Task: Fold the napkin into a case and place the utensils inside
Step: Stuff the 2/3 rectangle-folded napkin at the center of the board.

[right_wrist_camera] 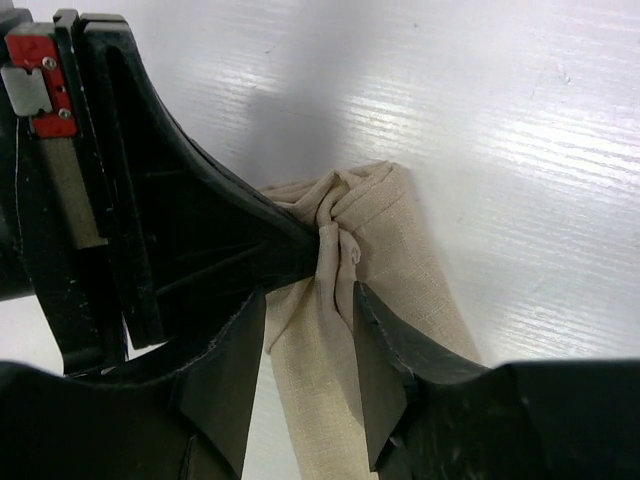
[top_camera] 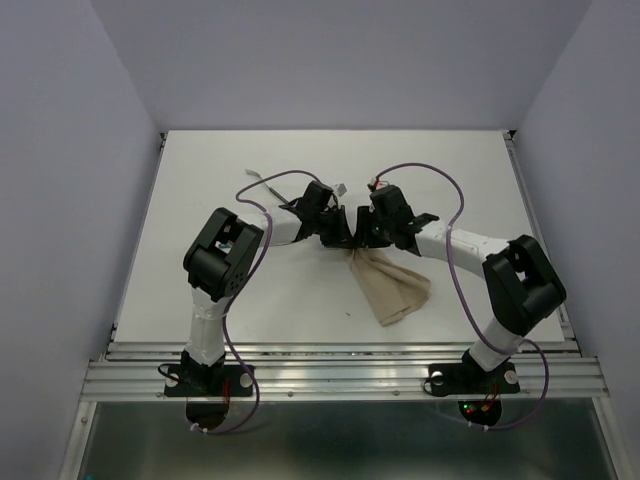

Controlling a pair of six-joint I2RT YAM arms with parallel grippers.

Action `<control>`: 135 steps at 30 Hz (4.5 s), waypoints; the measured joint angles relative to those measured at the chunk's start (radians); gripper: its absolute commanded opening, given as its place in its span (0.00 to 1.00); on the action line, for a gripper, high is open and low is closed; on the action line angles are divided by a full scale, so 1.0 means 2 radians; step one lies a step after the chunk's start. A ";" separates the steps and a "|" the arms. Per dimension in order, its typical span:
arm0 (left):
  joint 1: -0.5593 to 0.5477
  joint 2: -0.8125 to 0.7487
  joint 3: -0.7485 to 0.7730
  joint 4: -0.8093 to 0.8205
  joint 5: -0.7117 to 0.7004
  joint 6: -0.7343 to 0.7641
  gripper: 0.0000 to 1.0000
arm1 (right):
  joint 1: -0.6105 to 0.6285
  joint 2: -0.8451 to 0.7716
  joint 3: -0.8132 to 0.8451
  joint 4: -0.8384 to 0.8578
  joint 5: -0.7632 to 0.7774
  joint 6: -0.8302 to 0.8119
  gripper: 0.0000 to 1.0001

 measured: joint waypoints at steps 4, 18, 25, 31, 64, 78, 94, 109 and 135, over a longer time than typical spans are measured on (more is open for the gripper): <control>0.000 0.000 0.000 0.000 0.000 0.001 0.00 | 0.000 0.014 0.012 -0.002 0.005 0.000 0.45; 0.000 0.000 0.000 -0.003 0.000 0.003 0.00 | -0.009 0.051 0.016 -0.002 0.002 0.000 0.34; 0.000 0.000 0.000 -0.003 0.000 0.003 0.00 | -0.011 0.054 0.016 0.007 -0.007 0.006 0.02; 0.000 0.000 0.000 -0.004 0.000 0.004 0.00 | -0.011 0.054 0.012 0.017 -0.025 0.010 0.01; 0.008 -0.035 -0.007 -0.003 0.031 -0.025 0.00 | -0.014 0.035 -0.021 0.047 -0.068 -0.006 0.03; 0.011 -0.035 -0.008 0.004 0.037 -0.031 0.00 | -0.019 0.022 -0.050 0.077 -0.124 -0.013 0.36; 0.011 -0.035 -0.010 0.012 0.041 -0.032 0.00 | -0.019 0.035 -0.056 0.107 -0.142 0.005 0.01; 0.015 -0.029 -0.030 0.027 0.027 -0.030 0.00 | -0.017 0.054 -0.045 0.111 -0.142 0.023 0.28; 0.013 -0.016 -0.030 0.022 0.036 -0.027 0.00 | 0.016 -0.040 -0.058 -0.008 -0.010 -0.071 0.41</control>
